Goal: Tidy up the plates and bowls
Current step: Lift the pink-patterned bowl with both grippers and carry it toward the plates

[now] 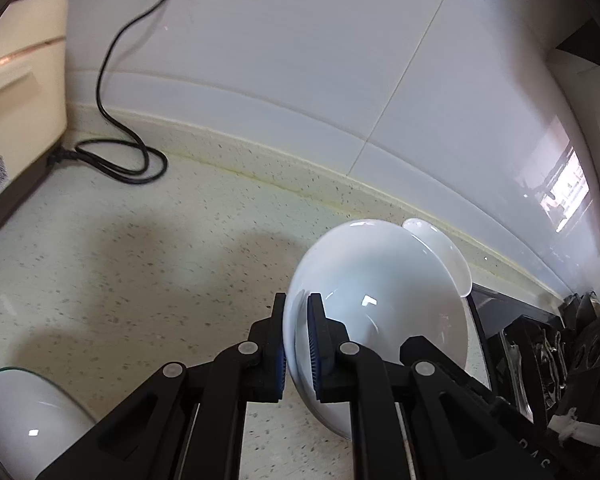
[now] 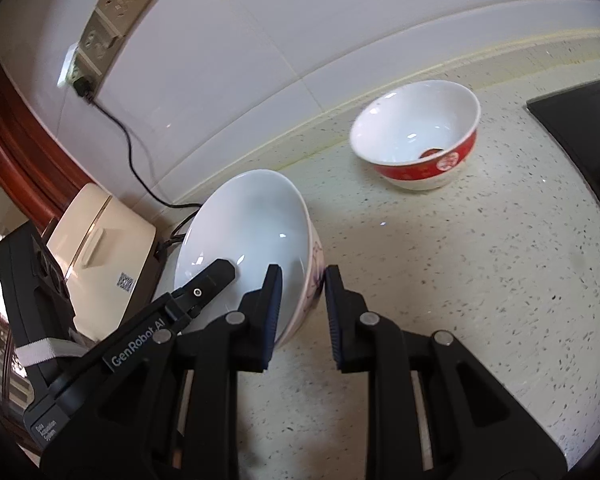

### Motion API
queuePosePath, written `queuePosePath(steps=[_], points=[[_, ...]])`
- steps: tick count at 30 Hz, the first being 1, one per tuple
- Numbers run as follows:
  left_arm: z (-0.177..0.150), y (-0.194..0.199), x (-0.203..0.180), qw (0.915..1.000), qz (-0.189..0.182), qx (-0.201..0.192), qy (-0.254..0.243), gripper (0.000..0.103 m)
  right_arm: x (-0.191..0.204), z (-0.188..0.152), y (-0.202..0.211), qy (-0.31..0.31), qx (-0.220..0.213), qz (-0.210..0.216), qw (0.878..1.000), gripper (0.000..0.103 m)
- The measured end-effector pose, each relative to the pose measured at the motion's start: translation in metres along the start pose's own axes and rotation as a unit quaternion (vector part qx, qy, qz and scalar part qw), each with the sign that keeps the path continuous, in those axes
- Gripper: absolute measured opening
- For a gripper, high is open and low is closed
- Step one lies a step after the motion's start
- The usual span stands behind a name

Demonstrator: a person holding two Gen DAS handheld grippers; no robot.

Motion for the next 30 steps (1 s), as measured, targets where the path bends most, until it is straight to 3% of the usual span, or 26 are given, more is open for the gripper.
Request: queuePosePath(steps=[13, 22, 30], points=[[0.001, 0.033, 0.016, 0.9990, 0.025, -0.038, -0.002, 0.010, 0.025, -0.015, 0.004, 0.032, 0.006, 0.036, 0.999, 0.025], [0.002, 0.067, 0.033, 0.9946, 0.063, -0.082, -0.008, 0.010, 0.051, -0.033, 0.008, 0.068, 0.018, 0.061, 0.996, 0.025], [-0.002, 0.082, 0.044, 0.9928, 0.073, -0.095, -0.001, 0.010, 0.065, -0.046, 0.005, 0.087, 0.031, 0.077, 0.993, 0.025]])
Point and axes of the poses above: each gripper's, at about its wrist camera, not at the fingertips, and y roughly against the way its jaws point, x to its left, z to its top, the point moved 8 cm from there along -y, roughly the way its jaws point, and after that the axes turned 14 degrees about -y, right-handed, at the moved point
